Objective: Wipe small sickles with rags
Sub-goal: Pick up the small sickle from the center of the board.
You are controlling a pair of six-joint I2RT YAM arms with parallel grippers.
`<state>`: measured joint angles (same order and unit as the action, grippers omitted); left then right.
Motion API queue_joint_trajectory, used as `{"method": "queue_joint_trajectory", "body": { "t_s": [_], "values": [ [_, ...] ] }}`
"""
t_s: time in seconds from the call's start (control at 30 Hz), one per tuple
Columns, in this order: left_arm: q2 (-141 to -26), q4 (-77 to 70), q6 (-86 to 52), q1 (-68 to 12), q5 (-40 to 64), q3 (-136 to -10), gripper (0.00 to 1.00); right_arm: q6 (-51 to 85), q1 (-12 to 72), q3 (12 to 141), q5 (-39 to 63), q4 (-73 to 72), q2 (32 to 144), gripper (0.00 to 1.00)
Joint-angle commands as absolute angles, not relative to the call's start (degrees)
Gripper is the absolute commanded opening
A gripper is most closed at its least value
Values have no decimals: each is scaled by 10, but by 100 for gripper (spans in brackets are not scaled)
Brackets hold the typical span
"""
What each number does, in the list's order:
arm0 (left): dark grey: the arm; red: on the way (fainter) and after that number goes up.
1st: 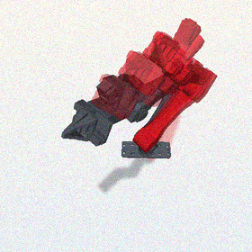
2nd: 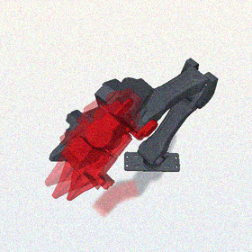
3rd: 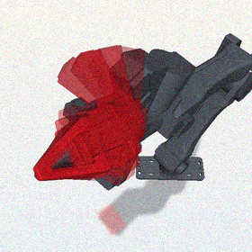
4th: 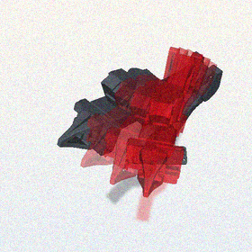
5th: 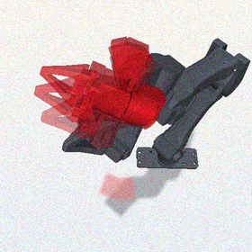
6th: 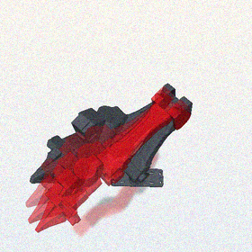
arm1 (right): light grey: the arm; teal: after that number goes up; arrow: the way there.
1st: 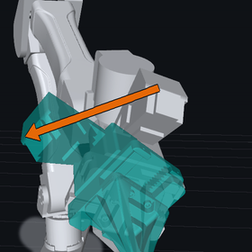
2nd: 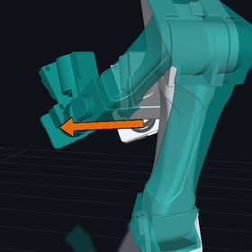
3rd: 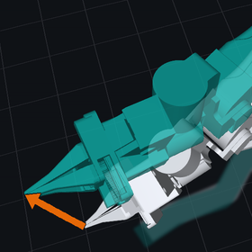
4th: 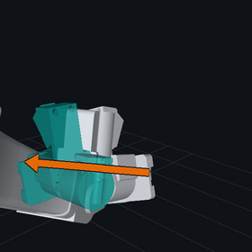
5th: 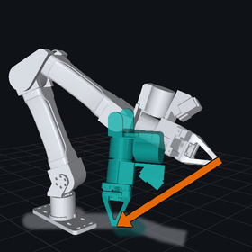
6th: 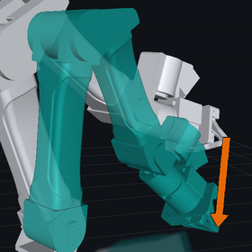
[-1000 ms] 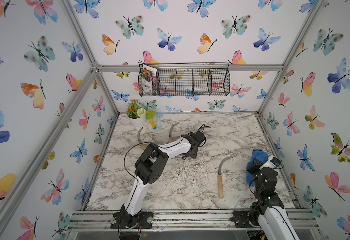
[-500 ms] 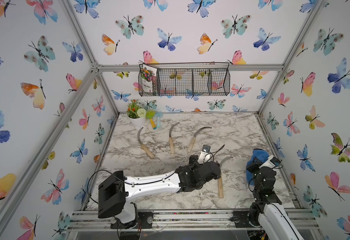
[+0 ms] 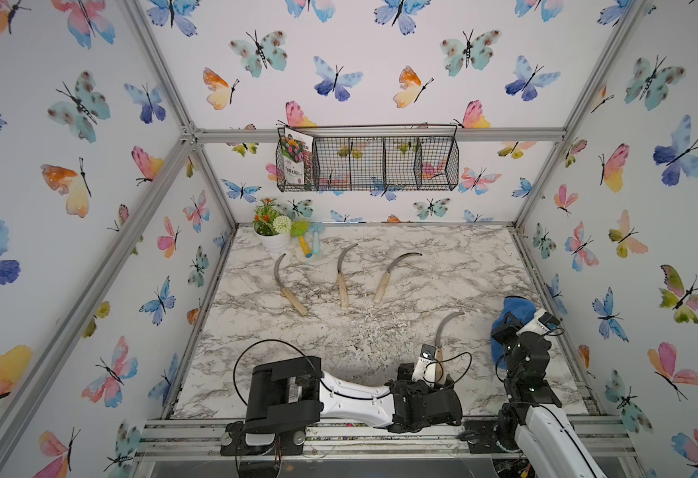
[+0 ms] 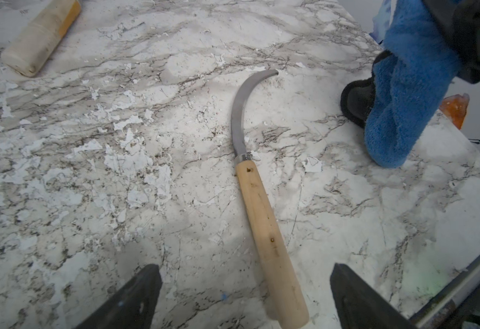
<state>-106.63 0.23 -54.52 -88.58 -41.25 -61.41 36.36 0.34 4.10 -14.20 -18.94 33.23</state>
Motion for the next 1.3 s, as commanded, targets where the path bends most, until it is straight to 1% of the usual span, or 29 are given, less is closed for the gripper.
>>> {"method": "queue_joint_trajectory", "body": {
  "t_s": [0.0,0.07,0.27,0.33,0.47,0.6,0.67,0.73,0.93,1.1,1.27],
  "values": [
    [-1093,-19,-571,-888,-382,-623,89,356,3,52,-136,-207,330,3],
    [-1108,-11,-584,-894,-384,-628,86,356,3,52,-136,-207,330,3],
    [-1156,-10,-601,-899,-369,-640,82,355,3,51,-132,-206,329,3],
    [-1164,-4,-606,-900,-368,-642,78,355,3,52,-132,-206,329,3],
    [-1174,21,-624,-909,-389,-650,76,355,3,52,-130,-206,329,3],
    [-1200,100,-653,-911,-410,-691,68,354,3,51,-129,-206,328,3],
    [-1205,124,-663,-911,-418,-698,60,354,3,51,-129,-206,327,3],
    [-1202,137,-670,-911,-424,-696,57,354,3,51,-128,-204,325,3],
    [-1203,165,-672,-911,-430,-696,54,354,3,51,-127,-204,324,3],
    [-1219,122,-618,-914,-409,-694,51,355,3,50,-127,-202,323,3],
    [-1223,98,-595,-915,-395,-688,46,354,3,51,-126,-202,322,3]
  ]
}}
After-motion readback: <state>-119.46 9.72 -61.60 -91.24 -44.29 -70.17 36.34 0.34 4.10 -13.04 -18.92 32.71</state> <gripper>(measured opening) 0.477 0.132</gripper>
